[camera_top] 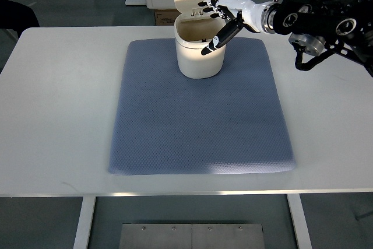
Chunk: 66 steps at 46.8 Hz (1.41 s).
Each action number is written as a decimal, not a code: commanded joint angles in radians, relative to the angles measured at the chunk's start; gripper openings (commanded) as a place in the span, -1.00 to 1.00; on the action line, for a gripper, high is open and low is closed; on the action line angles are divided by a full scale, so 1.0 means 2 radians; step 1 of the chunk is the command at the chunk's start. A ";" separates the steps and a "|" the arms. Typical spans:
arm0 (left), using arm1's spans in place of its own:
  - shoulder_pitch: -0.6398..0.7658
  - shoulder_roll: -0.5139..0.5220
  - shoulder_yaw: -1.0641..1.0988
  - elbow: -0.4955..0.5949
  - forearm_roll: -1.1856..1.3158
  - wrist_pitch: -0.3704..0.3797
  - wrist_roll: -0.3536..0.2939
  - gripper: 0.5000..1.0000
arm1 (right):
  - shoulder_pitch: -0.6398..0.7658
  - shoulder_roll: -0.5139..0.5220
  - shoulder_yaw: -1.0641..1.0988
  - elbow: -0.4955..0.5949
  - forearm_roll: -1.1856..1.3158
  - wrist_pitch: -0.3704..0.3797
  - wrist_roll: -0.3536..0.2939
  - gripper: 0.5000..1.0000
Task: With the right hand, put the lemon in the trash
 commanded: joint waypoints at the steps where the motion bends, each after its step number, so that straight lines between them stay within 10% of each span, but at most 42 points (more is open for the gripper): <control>1: 0.000 0.000 0.000 0.000 0.000 0.000 0.000 1.00 | -0.006 -0.038 0.014 0.014 0.000 -0.003 0.000 1.00; 31: 0.000 0.000 0.000 0.000 0.000 0.000 0.000 1.00 | -0.167 -0.292 0.177 0.067 0.001 -0.002 0.001 1.00; 49: 0.000 0.000 0.000 0.000 0.000 0.000 0.000 1.00 | -0.378 -0.272 0.390 0.018 0.002 0.002 0.054 1.00; 66: 0.000 0.000 0.000 0.000 0.000 0.000 0.000 1.00 | -0.419 -0.148 0.523 -0.119 0.044 0.023 0.040 1.00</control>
